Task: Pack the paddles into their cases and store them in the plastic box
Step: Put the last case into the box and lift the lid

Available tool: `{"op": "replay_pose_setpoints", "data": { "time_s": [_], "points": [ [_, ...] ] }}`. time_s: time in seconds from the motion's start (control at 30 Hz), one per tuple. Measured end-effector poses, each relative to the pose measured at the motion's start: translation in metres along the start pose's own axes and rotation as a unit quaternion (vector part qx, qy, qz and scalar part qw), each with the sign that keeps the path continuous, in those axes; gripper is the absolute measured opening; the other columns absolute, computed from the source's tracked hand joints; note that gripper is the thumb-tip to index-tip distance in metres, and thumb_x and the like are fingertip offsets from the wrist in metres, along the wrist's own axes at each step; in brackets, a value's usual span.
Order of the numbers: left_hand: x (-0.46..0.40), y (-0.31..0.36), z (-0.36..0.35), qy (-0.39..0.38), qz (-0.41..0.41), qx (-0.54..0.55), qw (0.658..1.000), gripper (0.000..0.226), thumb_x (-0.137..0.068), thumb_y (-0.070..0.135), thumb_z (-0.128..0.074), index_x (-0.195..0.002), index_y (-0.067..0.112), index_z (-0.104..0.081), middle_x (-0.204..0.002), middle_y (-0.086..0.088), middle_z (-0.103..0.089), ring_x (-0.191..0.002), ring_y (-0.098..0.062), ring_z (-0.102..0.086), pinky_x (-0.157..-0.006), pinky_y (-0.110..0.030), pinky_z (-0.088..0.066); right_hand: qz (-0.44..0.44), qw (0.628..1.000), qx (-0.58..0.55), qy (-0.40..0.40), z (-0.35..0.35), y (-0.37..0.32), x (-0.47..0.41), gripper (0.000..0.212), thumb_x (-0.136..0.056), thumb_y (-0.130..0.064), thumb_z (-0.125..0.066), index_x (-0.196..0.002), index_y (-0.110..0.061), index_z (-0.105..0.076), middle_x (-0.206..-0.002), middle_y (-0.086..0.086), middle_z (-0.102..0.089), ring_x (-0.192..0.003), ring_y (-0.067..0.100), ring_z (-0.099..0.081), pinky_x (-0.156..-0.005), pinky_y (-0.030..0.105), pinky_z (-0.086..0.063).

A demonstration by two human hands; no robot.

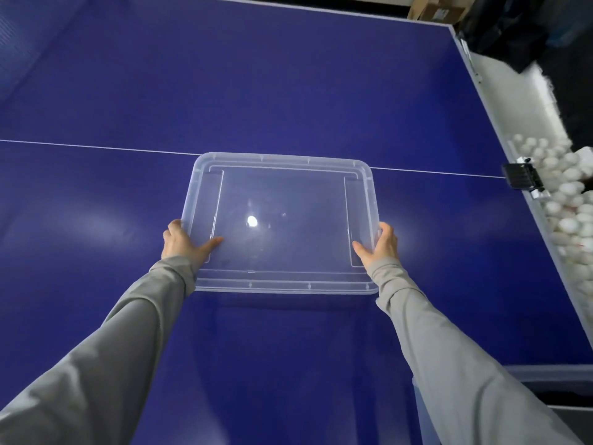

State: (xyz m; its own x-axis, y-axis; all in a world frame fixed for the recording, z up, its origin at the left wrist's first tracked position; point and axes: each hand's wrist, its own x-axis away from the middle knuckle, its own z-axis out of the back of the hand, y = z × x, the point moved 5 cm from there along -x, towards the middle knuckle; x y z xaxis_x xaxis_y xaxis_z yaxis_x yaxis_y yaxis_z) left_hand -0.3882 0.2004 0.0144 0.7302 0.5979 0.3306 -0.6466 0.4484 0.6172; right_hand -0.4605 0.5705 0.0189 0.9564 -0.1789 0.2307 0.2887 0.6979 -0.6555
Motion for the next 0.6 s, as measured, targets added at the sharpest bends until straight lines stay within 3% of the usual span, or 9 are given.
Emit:
{"op": "replay_pose_setpoints", "data": {
  "time_s": [0.3, 0.6],
  "points": [
    [0.051, 0.014, 0.053, 0.015, -0.027, 0.024, 0.999, 0.094, -0.065, 0.039, -0.082, -0.136, 0.004, -0.031, -0.134, -0.016, -0.041, -0.121, -0.034, -0.045, -0.1, -0.043, -0.037, 0.028, 0.999, -0.012, 0.028, 0.049, -0.024, 0.049, 0.069, -0.08, -0.021, -0.071, -0.135, -0.004, -0.032, -0.137, 0.017, -0.04, -0.124, 0.03, -0.043, -0.1, 0.036, -0.036],
    [0.134, 0.034, 0.08, 0.011, -0.063, 0.033, 0.997, 0.1, -0.062, 0.046, -0.082, -0.14, 0.01, -0.032, -0.137, -0.01, -0.041, -0.124, -0.029, -0.045, -0.098, -0.041, -0.039, 0.035, 0.997, -0.014, 0.064, 0.129, -0.012, 0.114, 0.07, -0.077, -0.022, -0.073, -0.135, -0.006, -0.036, -0.137, 0.016, -0.043, -0.124, 0.03, -0.043, -0.101, 0.035, -0.036]
  ]
}}
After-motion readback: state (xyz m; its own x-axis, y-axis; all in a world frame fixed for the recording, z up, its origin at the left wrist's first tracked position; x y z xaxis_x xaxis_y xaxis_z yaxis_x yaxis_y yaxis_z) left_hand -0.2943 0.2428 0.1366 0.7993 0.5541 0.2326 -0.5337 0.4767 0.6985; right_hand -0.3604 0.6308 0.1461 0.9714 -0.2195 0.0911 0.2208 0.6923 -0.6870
